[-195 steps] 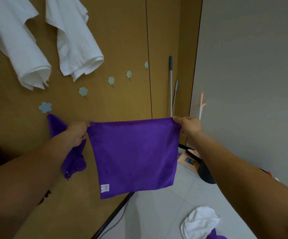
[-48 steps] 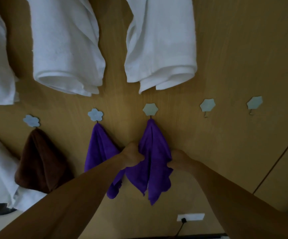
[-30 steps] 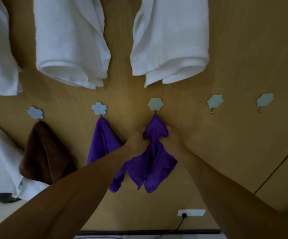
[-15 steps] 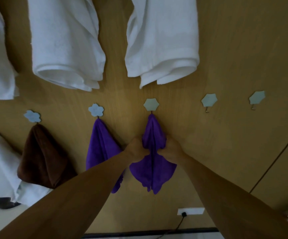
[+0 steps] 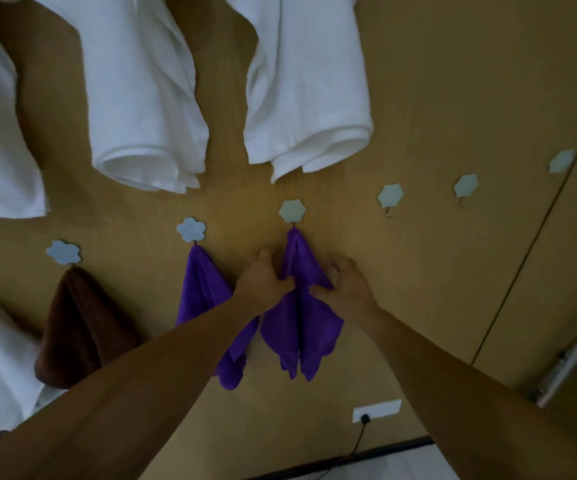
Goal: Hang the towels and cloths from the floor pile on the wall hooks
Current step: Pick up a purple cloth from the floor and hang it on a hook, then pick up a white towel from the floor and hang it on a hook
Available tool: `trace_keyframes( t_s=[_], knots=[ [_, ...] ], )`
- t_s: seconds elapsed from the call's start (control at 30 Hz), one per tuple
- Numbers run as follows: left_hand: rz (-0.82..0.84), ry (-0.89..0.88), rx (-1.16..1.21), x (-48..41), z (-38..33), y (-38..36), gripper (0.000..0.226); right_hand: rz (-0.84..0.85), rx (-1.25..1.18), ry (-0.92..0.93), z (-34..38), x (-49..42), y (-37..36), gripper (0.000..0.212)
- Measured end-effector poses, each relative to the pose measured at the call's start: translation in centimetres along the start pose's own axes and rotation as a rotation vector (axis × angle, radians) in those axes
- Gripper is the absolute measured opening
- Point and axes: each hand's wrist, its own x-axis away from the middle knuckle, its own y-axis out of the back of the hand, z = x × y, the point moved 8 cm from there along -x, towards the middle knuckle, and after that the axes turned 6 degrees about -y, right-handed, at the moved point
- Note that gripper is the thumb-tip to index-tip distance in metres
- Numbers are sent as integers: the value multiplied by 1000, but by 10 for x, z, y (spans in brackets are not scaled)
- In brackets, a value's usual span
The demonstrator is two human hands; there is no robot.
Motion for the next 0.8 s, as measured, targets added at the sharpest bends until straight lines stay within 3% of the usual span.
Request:
trace_keyframes(
  t_s=[0.2,0.43,0.6,0.8],
  knots=[
    [58,-134,-28,24,-6,13,57,-148,115,-98,1,54,19,77],
    [151,-396,-273,90,-28,-3,63,-203,252,-314,-35,162,10,75],
    [397,-588,-312,154,-86,-71,63,-237,346,-546,-91,271,39,73],
    [743,-829,-323,265,-179,-178,59,-404,338,-834,-164,427,105,67]
  ],
)
